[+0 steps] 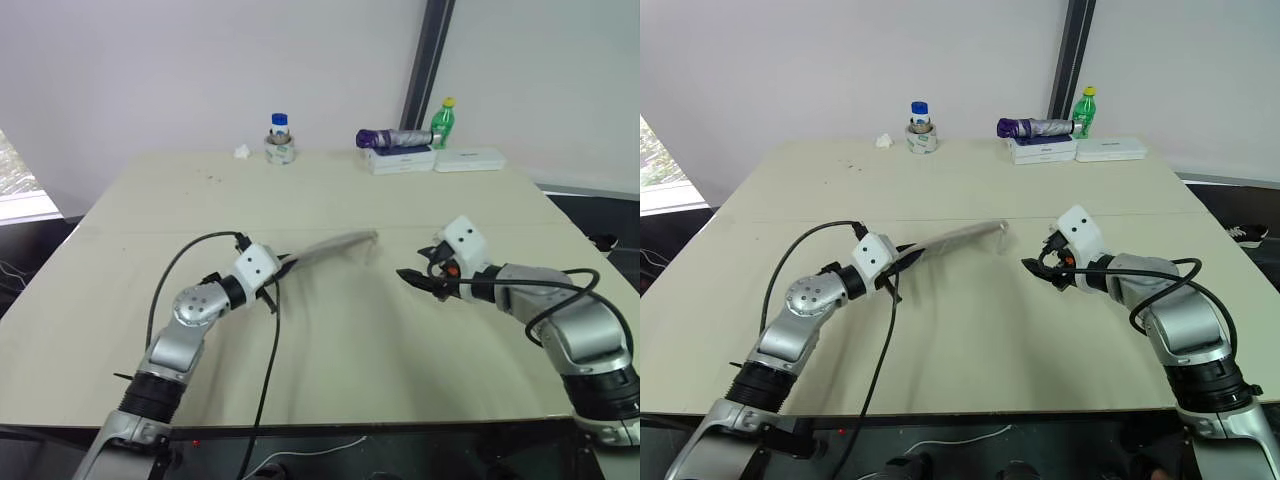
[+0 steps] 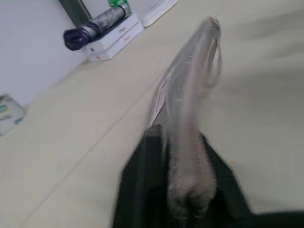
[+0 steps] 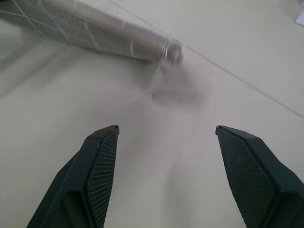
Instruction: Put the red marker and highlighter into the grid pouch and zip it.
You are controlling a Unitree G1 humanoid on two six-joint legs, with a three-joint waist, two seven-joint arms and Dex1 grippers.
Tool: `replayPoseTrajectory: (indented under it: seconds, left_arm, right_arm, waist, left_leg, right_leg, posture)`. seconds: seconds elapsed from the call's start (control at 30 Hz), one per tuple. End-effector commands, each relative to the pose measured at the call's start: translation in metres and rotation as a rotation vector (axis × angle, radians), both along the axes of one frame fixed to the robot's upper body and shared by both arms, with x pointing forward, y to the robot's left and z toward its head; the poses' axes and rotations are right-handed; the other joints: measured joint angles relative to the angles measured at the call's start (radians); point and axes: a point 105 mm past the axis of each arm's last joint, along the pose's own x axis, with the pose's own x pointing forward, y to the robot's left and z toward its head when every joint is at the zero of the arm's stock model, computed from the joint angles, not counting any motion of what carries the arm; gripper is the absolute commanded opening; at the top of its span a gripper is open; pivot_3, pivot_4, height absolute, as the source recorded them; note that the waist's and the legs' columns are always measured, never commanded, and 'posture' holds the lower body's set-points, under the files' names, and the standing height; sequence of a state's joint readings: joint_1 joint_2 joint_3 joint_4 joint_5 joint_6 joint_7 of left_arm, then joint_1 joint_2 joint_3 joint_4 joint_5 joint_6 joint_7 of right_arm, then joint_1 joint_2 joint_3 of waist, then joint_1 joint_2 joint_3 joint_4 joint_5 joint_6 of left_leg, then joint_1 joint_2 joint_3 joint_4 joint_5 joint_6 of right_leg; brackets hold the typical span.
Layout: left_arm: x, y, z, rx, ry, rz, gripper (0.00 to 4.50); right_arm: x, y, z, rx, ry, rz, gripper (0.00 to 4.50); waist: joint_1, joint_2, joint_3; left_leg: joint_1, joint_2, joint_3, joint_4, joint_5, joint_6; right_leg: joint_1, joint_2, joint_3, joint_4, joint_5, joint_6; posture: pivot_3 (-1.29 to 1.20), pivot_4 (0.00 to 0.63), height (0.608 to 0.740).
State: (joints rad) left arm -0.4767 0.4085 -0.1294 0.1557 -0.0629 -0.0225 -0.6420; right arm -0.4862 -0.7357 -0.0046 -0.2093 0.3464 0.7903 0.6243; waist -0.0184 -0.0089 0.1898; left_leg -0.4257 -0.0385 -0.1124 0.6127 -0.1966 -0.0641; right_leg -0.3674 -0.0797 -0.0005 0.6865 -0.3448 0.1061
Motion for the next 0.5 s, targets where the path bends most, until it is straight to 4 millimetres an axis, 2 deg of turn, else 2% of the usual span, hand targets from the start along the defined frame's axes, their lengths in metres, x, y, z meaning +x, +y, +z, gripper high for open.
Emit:
replayPoseTrajectory:
  seconds: [0.03,0.13,0.33,0.4,0.5]
  left_arm:
    - [-0.008,0.009,0.008,-0.05,0.012,0.015,2.56]
    - [-0.018,0.022,0.009,-0.132,0.078,0.032,4.1]
    - [-0.035,0.061,0.012,-0.226,0.158,0.142,4.1]
    - [-0.039,0.079,0.011,-0.236,0.168,0.207,4.1]
    - [-0.044,0.094,0.011,-0.244,0.173,0.268,4.1]
  right_arm:
    - [-0.003,-0.006,0.01,-0.003,-0.052,0.001,3.37]
    - [-0.008,-0.012,0.01,-0.024,-0.071,0.01,3.37]
    - [-0.022,-0.021,0.01,-0.022,-0.101,0.072,3.37]
    - [-0.024,-0.026,0.009,0.0,-0.092,0.076,3.37]
    - [-0.024,-0.031,0.009,0.024,-0.1,0.075,3.37]
  waist:
    - [-0.002,0.0,0.0]
    - [0.0,0.0,0.0]
    - [0.002,0.0,0.0]
    - [0.002,0.0,0.0]
    - [0.002,0.0,0.0]
  left_leg:
    - [0.0,0.0,0.0,0.0,0.0,0.0]
    - [0.0,0.001,-0.001,0.0,0.0,0.0]
    - [0.0,0.001,-0.001,0.0,0.0,0.0]
    - [0.001,0.002,-0.001,0.0,0.0,0.0]
    - [0.001,0.002,-0.001,0.0,0.0,0.0]
  right_leg:
    - [0.0,0.0,0.0,0.0,0.0,0.0]
    - [0.0,0.0,0.0,0.0,0.0,0.0]
    - [0.001,0.0,0.0,0.0,0.0,0.0]
    - [0.002,0.0,0.0,0.0,0.0,0.0]
    - [0.001,0.0,0.0,0.0,0.0,0.0]
  posture:
    - [0.0,0.15,0.737]
    - [0.0,0.15,0.737]
    - [0.0,0.15,0.737]
    - [0.0,0.15,0.737]
    - [0.0,0.15,0.737]
